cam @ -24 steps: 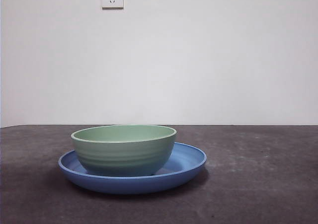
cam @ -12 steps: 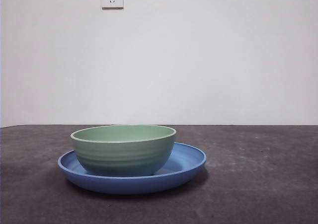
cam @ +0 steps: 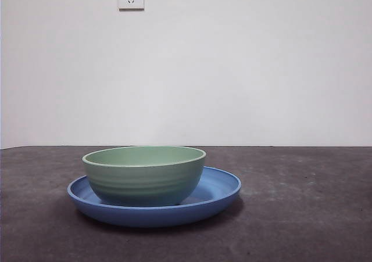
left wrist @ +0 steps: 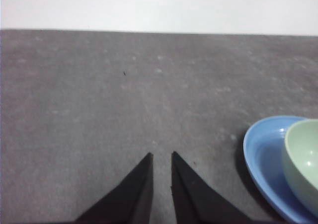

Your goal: Place the green bowl on the blue plate

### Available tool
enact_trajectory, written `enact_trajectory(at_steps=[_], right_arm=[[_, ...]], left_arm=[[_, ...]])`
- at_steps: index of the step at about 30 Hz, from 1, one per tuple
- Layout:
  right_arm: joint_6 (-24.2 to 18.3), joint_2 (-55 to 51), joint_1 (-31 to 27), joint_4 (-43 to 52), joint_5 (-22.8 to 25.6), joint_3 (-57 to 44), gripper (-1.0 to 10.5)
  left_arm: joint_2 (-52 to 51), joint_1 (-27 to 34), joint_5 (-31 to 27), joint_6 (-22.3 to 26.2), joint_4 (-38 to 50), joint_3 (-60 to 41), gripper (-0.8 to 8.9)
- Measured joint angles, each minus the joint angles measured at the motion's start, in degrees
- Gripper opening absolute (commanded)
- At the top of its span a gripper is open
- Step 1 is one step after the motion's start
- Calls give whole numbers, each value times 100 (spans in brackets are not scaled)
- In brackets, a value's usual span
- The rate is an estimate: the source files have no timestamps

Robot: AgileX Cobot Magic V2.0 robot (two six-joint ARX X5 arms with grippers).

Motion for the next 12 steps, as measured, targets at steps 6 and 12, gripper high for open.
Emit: enact_trajectory(at_steps=[6,12], right_arm=[[0,0,0,0,0,0,31],[0,0,0,2,0,0,31]], left_arm=[[-267,61,-17,4,94,-271,59],[-278,87,-46,2,162,-310,59]])
